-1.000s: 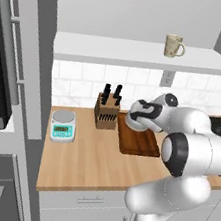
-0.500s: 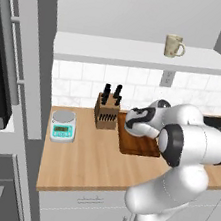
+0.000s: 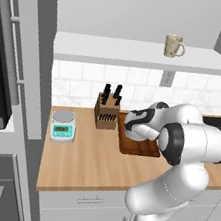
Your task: Pick the kettle from the counter and place it on the tray. Then pick the mug from the cabinet and place it on the tray. Then close the cabinet doors.
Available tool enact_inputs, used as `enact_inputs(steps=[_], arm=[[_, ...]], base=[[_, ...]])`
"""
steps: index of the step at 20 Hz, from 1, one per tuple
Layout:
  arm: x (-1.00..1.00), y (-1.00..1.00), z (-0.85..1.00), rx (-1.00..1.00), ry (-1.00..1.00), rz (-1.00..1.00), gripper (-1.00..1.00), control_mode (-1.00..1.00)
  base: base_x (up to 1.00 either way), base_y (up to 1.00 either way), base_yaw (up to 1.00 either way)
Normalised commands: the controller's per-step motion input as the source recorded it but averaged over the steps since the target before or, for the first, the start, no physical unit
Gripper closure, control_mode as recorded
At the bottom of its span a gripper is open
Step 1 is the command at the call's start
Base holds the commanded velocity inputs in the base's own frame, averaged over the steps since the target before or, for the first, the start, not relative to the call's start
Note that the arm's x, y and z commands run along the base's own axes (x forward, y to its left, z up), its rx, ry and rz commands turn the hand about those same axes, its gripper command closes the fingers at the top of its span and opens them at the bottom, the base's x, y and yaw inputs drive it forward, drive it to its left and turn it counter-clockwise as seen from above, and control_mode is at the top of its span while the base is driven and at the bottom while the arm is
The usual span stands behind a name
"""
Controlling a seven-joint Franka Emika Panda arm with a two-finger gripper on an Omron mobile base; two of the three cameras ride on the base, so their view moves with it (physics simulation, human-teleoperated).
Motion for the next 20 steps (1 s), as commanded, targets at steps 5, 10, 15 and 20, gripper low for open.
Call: enact_inputs(steps=[5, 10, 15, 20], arm=[[0.0, 0.0, 0.0, 0.0, 0.0, 0.0, -1.0, -1.0], [-0.05, 0.0, 0.06, 0.0, -0.06, 0.0, -1.0, -1.0], [-0.63, 0.0, 0.47, 0.0, -0.2, 0.0, -1.0, -1.0], [-0.8, 0.0, 0.84, 0.0, -0.09, 0.0, -1.0, -1.0]], base=[[0.0, 0.0, 0.0], [0.0, 0.0, 0.0], [0.0, 0.0, 0.0], [0.0, 0.0, 0.0]])
